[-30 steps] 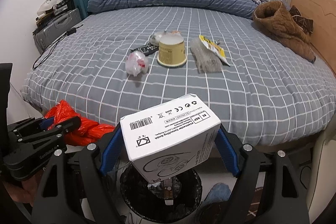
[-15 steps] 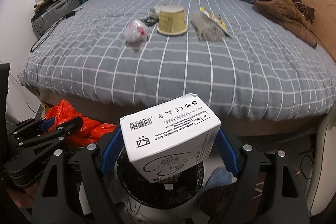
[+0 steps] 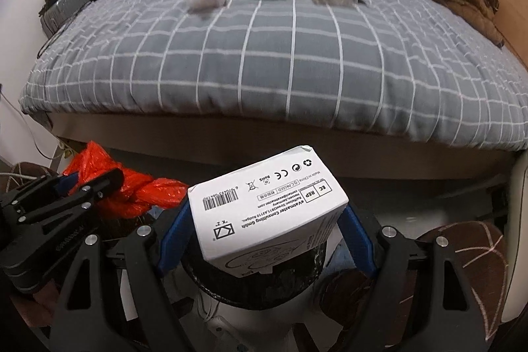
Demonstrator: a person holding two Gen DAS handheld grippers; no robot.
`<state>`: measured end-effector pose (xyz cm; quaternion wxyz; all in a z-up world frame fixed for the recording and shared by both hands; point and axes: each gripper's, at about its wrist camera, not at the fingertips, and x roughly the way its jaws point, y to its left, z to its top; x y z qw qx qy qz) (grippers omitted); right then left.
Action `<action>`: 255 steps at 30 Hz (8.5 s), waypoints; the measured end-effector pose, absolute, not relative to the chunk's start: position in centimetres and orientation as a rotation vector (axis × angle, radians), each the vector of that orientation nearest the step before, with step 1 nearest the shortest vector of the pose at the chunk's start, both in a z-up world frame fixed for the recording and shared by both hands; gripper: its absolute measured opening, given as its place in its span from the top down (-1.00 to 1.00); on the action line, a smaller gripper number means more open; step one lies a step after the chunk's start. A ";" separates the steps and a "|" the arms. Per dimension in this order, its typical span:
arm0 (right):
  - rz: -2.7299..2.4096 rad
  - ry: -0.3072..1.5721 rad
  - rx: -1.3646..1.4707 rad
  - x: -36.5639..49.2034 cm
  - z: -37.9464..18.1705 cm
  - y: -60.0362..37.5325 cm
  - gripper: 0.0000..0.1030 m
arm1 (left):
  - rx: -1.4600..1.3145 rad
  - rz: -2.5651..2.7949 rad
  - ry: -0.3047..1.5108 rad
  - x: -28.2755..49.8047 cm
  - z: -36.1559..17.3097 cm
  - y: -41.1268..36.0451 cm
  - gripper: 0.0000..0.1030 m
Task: Collect trash
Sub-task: 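Carry the red bag with the left tool while the right tool carries the white box over the bin, then open the right tool to drop the box while the left tool drops the red bag, then move both open tools back from the bin toward the bed, then grasp the clear plastic bag with the left tool while the right tool grasps the yellow snack packet, then carry the clear bag with the left tool while the right tool carries the yellow packet to the bin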
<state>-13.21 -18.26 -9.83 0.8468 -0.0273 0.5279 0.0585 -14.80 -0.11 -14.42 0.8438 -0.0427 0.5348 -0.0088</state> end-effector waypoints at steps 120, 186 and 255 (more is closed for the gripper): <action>0.022 0.870 -0.086 -6.1 -0.6 -24.1 -0.85 | 0.022 0.010 0.960 -6.1 -5.5 -2.9 -0.89; 0.210 1.034 0.093 21.1 -7.0 -26.1 0.26 | 0.024 -0.032 1.027 12.7 -11.3 -3.3 -0.21; 0.146 0.873 -0.040 4.8 0.9 -23.3 0.91 | 0.015 -0.010 0.952 3.0 -3.6 -3.4 -0.18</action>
